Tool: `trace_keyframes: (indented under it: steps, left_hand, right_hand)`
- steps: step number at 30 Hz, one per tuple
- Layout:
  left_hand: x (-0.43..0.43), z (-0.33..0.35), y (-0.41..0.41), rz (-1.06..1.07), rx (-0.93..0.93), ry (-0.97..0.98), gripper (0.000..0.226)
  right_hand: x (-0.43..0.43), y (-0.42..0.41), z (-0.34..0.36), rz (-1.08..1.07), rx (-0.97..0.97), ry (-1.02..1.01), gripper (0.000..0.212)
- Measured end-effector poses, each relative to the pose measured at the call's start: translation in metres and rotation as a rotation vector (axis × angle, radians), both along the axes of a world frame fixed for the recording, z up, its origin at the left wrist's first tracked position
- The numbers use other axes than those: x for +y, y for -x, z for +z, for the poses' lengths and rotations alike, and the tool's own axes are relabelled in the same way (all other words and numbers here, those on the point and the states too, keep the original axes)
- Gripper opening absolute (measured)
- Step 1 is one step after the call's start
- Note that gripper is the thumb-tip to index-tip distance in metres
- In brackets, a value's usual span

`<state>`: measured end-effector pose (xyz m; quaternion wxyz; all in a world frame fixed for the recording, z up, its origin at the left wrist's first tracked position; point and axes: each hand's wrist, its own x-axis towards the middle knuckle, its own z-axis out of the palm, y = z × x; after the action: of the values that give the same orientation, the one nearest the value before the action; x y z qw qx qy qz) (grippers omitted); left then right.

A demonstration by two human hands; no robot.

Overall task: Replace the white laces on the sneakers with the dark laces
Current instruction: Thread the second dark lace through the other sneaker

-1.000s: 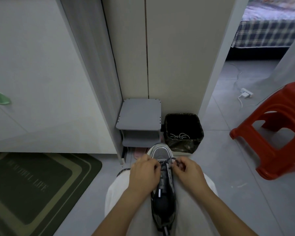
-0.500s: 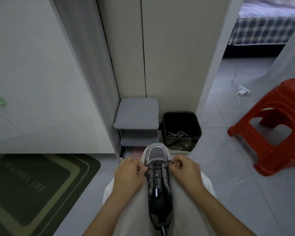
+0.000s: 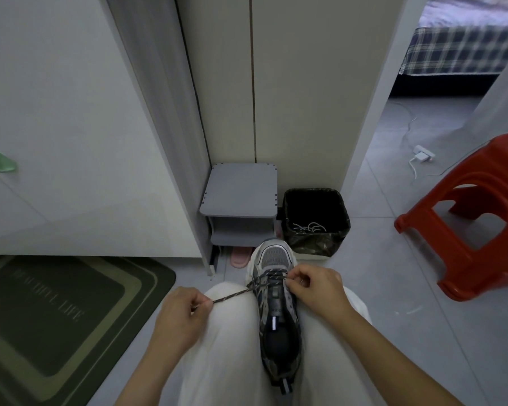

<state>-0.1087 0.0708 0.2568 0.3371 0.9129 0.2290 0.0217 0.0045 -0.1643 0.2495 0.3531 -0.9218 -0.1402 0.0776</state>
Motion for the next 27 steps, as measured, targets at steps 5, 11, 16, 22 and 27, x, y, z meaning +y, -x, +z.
trace_keyframes:
  steps: [5, 11, 16, 22, 27]
  left_hand:
    - [0.002, 0.006, -0.019, -0.048, -0.033, -0.172, 0.025]
    - [-0.033, 0.001, -0.079, -0.263, -0.047, -0.15, 0.013]
    - [-0.051, -0.001, -0.095, -0.446, 0.159, -0.227, 0.008]
    - [-0.038, 0.036, -0.104, -0.418, 0.064, 0.132, 0.016]
    - [-0.022, 0.075, -0.101, -0.407, -0.05, 0.321, 0.014]
  right_hand:
    - [0.001, 0.0, 0.002, 0.021, -0.018, 0.01, 0.019]
    - [0.002, 0.002, 0.005, -0.034, -0.008, -0.062, 0.006]
    - [0.003, 0.0, 0.009, -0.065, 0.009, -0.069, 0.005]
    - [0.019, -0.011, 0.026, 0.148, -0.071, 0.048, 0.02]
    - [0.047, -0.024, 0.054, 0.069, -0.121, -0.088, 0.019]
